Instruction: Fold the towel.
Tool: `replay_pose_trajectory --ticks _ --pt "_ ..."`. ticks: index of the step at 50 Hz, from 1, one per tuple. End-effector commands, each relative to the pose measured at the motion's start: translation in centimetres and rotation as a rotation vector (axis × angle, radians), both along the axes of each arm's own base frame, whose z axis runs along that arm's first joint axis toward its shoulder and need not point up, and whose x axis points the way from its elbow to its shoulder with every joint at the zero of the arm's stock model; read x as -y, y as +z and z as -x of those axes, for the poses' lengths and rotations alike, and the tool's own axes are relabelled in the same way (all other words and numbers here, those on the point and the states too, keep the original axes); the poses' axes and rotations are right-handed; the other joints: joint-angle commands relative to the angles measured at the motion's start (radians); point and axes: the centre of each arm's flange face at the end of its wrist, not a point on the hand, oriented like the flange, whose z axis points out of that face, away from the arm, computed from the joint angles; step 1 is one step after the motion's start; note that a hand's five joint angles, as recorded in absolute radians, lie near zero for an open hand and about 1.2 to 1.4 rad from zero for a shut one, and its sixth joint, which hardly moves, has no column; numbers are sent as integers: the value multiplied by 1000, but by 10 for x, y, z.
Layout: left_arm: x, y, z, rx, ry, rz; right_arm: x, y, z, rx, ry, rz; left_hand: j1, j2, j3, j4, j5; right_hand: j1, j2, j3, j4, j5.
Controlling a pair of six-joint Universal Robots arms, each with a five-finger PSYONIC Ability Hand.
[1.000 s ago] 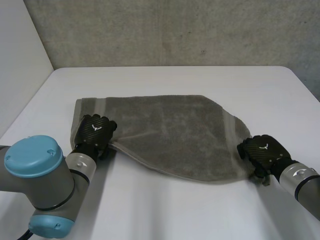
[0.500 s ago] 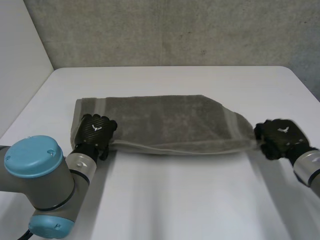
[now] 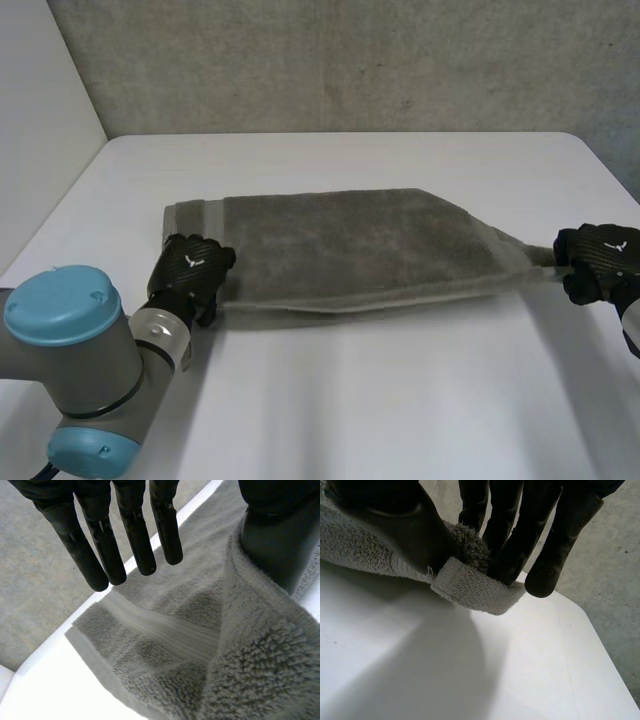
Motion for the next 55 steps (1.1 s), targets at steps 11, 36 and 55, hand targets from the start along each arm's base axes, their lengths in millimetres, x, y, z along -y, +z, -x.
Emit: replay_pose_trajectory --ticks 11,36,55 --pt "6 64 -12 75 19 182 -4 49 0 -8 -2 88 680 678 688 676 519 75 82 76 56 62" --pt "20 138 -3 58 -73 146 4 158 -59 -279 221 -38 680 678 688 676 519 75 82 76 56 62" --pt "130 233 28 -122 -11 552 102 192 -141 -160 27 587 680 678 688 676 519 75 82 76 56 62"
